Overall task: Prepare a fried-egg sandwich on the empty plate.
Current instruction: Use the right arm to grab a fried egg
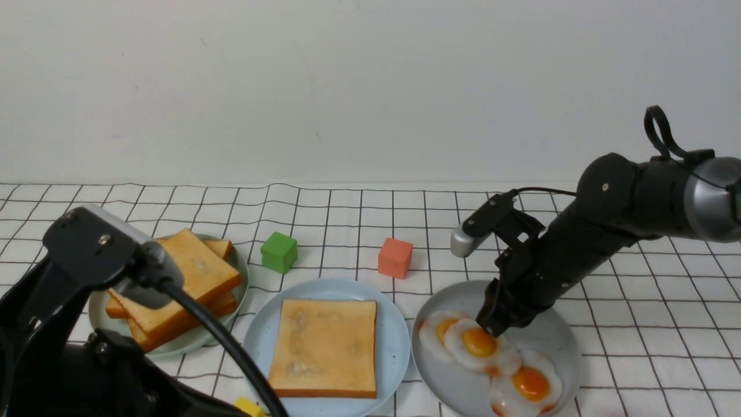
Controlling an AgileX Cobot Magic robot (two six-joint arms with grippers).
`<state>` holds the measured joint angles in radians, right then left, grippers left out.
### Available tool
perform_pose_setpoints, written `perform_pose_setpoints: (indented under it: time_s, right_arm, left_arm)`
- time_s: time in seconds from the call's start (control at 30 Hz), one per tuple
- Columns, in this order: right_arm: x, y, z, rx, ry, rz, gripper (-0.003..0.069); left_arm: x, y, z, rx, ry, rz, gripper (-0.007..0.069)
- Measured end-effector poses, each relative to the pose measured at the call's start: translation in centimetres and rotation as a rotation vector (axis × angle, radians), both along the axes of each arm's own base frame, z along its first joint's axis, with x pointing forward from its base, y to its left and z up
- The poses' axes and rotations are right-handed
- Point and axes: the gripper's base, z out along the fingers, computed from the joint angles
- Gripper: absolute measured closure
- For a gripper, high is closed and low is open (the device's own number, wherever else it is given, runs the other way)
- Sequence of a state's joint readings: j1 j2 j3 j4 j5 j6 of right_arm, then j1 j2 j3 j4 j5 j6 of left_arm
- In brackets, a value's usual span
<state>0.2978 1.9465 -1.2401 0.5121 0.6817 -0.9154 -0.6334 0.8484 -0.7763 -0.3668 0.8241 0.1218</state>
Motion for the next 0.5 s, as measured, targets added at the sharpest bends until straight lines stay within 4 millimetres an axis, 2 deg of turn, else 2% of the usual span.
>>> perform_pose_setpoints:
  time_s: [0.23, 0.5]
  right_arm:
    - [-0.4, 0.0, 1.2, 0.005, -0.010, 0.014, 0.0477]
    - [-0.4, -0.1, 0.6, -0.011, 0.000, 0.014, 0.0435]
  left_arm:
    - [0.0, 0.0, 0.0, -0.001, 0.001, 0.001, 0.0553]
    - [-0.1, 0.0, -0.1, 0.006, 0.010, -0.003, 0.0550]
